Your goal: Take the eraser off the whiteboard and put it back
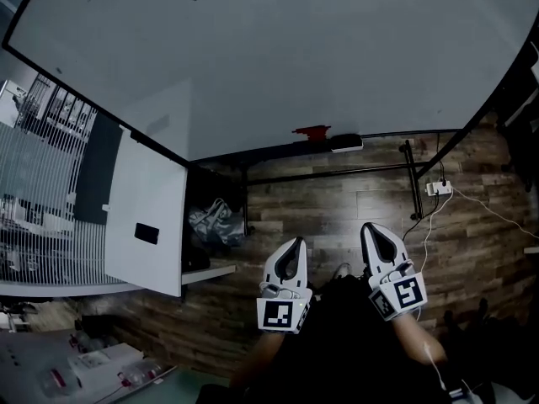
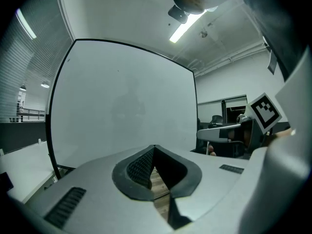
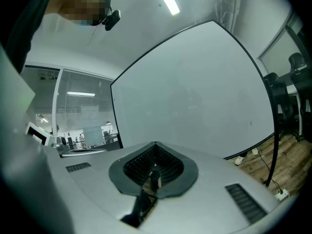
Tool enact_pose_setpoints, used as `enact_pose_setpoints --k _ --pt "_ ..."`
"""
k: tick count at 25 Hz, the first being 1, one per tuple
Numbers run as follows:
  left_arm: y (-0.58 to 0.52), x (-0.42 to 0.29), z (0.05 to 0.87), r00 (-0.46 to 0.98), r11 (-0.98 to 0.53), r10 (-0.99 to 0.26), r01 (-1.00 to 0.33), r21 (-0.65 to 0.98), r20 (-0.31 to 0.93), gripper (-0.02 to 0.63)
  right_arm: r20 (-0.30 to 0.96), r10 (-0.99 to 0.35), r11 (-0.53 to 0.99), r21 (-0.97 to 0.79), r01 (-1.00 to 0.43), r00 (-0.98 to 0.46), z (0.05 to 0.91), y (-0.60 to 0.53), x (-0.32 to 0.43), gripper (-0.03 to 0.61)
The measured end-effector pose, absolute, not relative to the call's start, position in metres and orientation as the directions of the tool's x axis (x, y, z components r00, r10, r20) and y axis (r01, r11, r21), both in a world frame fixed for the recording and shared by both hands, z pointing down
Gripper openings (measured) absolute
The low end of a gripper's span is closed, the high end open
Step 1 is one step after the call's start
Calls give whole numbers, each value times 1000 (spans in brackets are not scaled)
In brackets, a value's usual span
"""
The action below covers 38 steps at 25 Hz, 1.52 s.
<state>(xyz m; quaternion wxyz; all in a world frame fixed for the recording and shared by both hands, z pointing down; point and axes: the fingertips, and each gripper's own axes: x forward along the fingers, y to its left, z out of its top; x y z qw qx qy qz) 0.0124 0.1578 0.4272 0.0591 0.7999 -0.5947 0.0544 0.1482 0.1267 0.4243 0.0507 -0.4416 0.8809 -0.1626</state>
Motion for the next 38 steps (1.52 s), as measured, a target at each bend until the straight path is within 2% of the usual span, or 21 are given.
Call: enact_pose_setpoints --k 7,18,38 --pt "156 22 425 269 -270 -950 -963 18 158 2 53 -783 566 -352 -746 -619 428 121 157 12" --pt "118 28 430 326 -325 -936 -945 33 136 2 72 -815 519 -347 -781 -574 435 96 160 12" --pt "31 -26 434 483 -470 -871 -872 139 84 2 111 -892 369 -379 -849 -438 441 23 101 14"
